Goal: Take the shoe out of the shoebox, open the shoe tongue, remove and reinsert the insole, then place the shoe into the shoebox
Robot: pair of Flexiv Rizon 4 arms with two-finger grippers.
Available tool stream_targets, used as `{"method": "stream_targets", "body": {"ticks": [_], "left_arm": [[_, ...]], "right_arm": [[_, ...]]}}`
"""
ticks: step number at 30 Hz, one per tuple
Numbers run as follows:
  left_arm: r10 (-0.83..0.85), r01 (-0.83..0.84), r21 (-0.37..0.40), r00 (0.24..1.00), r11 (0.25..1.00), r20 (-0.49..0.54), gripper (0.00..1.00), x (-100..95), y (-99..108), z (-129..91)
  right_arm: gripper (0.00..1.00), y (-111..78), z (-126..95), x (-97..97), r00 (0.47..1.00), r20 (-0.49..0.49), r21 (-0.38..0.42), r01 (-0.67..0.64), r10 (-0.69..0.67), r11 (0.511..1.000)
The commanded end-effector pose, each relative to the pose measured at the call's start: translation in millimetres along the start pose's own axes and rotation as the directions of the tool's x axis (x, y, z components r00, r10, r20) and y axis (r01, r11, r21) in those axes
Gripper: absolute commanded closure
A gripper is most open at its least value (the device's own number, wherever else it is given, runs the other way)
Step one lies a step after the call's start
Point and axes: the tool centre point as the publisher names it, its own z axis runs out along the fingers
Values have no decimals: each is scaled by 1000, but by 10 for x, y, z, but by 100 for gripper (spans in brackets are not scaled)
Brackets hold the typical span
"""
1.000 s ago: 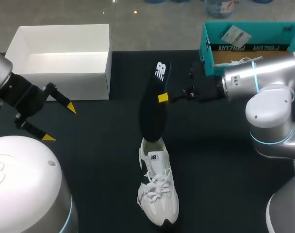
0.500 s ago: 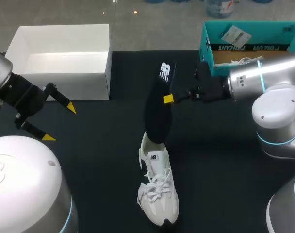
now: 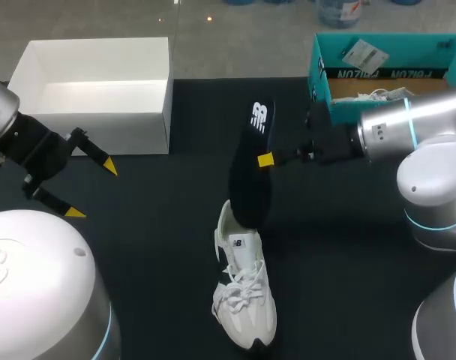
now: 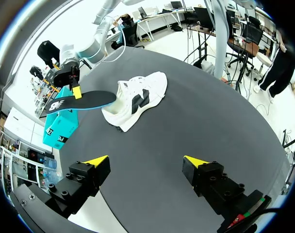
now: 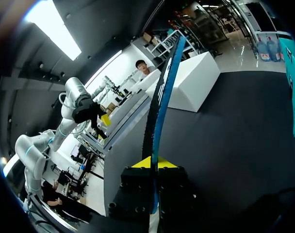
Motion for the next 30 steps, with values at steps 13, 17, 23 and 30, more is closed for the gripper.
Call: {"method": "stream_targets", "body": {"ticks": [13, 17, 23, 30], "left_arm": [[0, 0, -3, 1000, 1000, -2, 0, 2, -7, -1], [0, 0, -3, 1000, 1000, -2, 0, 2, -7, -1], [0, 0, -3, 1000, 1000, -2, 0, 2, -7, -1], [0, 0, -3, 1000, 1000, -2, 0, 2, -7, -1]], "right_arm": [[100, -210, 62, 65, 1000, 1, -20, -24, 24, 1000], [100, -191, 23, 65, 1000, 8, -22, -22, 23, 1000], [100, -76, -11, 72, 1000, 16, -26, 2, -1, 1000], [100, 54, -32, 14, 999, 21, -13, 25, -25, 1000]]}}
